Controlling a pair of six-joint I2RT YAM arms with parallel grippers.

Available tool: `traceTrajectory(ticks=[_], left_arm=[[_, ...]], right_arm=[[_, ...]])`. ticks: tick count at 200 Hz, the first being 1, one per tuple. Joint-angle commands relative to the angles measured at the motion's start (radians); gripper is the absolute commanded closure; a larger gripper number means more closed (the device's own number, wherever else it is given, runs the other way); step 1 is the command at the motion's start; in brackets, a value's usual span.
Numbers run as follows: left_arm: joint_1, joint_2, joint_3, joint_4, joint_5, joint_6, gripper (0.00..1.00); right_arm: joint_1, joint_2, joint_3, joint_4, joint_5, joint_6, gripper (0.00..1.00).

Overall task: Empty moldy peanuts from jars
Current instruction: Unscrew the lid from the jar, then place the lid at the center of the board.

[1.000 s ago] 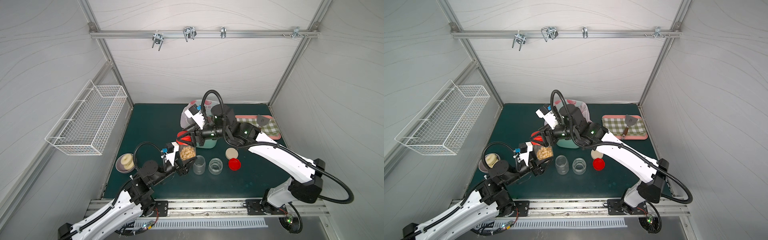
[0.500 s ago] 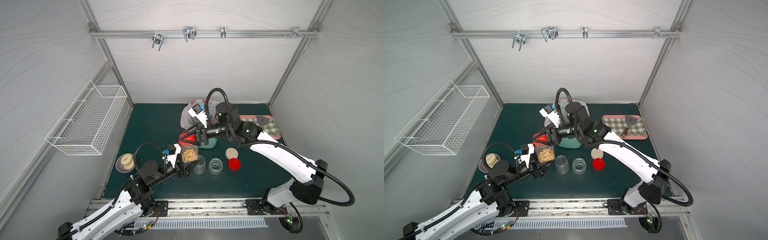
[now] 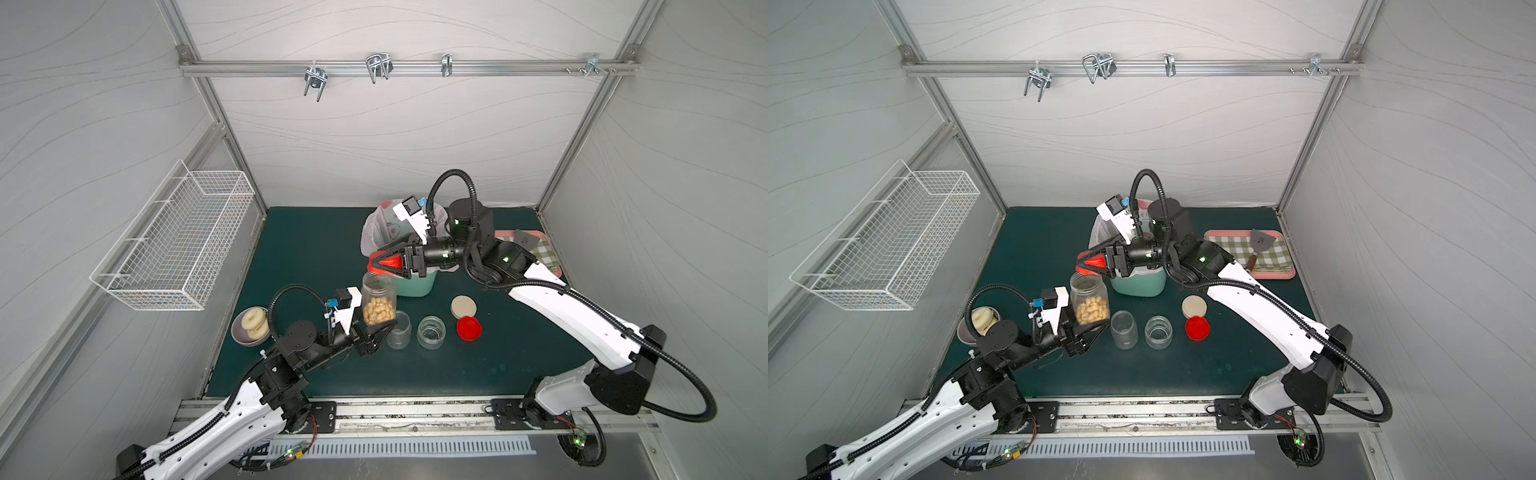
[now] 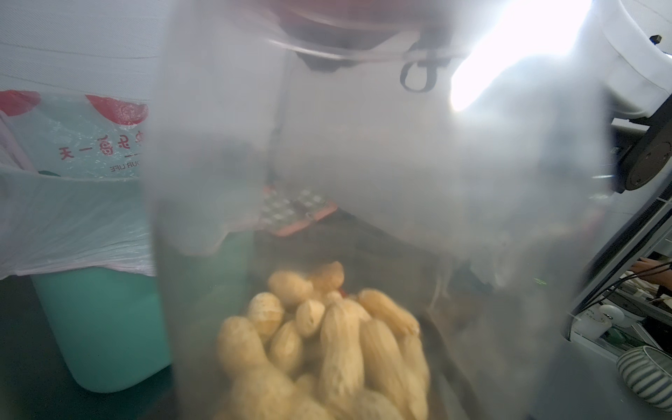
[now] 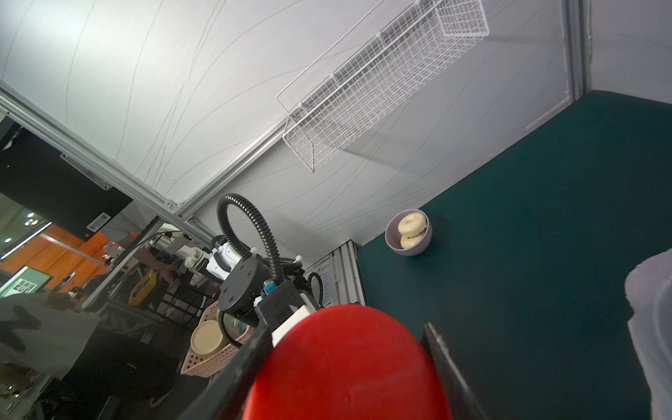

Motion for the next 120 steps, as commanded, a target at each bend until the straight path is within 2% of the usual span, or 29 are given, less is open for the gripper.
traceTrajectory(ticks=[1,47,120], left_arm=[[0.001,-0.011,0.018,0.051,0.006,0.017,0.72],[0.0,-0.014,0.018,0.045,-0.004,0.022,0.72],[0.0,-0.031,0.026,-0.014,-0.089,0.028,0.73]], right_arm=[[-0.019,-0.028,0.025,0.043,0.035,0.018,0.55],[-0.042,-0.057,0.011,0.02,0.104,0.004,0.55],[-0.079,-0.228,-0.099,-0.13,0.325,-0.06,0.55]])
